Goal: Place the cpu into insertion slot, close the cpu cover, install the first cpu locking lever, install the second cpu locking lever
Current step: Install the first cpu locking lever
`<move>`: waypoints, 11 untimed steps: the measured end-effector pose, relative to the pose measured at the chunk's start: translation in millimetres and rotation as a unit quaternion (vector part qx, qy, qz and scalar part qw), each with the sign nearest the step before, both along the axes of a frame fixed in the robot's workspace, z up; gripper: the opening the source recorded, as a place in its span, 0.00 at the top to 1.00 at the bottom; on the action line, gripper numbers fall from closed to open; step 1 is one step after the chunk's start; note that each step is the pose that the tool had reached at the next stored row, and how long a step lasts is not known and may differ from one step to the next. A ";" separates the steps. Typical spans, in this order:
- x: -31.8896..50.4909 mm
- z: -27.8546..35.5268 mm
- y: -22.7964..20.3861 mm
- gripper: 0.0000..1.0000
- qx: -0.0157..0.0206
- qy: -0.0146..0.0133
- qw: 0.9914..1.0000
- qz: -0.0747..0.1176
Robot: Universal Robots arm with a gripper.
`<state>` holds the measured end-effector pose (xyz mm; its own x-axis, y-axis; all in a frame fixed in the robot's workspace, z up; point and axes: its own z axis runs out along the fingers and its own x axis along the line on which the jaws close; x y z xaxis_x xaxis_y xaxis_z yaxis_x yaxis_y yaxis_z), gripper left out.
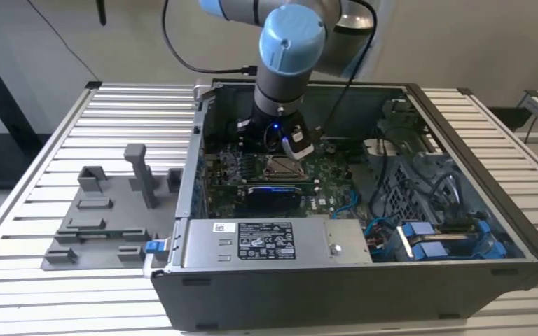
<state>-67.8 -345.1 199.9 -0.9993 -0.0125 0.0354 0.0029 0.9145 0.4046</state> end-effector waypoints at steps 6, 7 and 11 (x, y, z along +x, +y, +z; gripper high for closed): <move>-0.5 -2.2 -0.5 0.89 -0.001 0.000 1.000 0.000; -0.5 -2.4 -0.5 0.89 -0.001 0.000 1.000 0.000; -0.5 -3.6 -0.5 0.89 -0.001 0.000 1.000 0.000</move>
<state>-68.3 -345.5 196.3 -0.9993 -0.0124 0.0353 0.0029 0.9152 0.4029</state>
